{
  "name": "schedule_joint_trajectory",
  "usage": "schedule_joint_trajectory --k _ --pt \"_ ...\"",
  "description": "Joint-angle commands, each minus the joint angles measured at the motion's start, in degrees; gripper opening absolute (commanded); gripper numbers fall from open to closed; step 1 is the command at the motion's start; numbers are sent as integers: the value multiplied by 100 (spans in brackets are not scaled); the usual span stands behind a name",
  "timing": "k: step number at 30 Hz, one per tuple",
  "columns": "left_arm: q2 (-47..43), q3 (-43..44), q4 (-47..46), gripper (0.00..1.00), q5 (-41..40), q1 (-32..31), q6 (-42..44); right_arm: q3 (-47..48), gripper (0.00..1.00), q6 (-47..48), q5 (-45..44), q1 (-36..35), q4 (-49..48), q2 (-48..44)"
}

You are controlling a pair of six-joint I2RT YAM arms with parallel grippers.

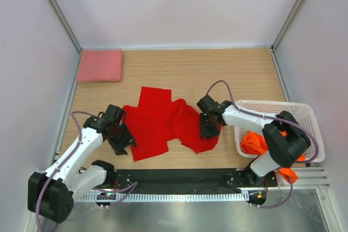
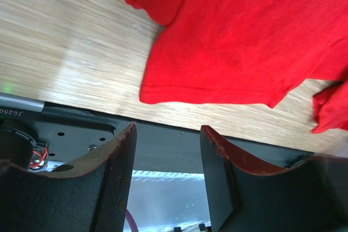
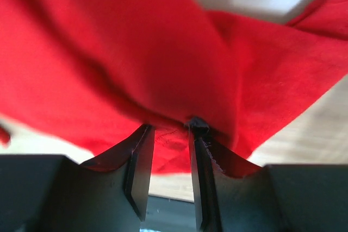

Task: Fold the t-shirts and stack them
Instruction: Flatten the tshirt out

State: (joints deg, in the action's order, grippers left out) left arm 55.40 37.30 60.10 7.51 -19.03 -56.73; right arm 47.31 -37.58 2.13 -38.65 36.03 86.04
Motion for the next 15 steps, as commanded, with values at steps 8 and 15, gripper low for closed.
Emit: schedule_joint_trajectory --k 8,15 --pt "208 -460 -489 47 5 -127 -127 2316 42 919 -890 640 439 1170" --pt "445 -487 -1008 45 -82 -935 -760 2178 50 964 -1039 561 1028 389"
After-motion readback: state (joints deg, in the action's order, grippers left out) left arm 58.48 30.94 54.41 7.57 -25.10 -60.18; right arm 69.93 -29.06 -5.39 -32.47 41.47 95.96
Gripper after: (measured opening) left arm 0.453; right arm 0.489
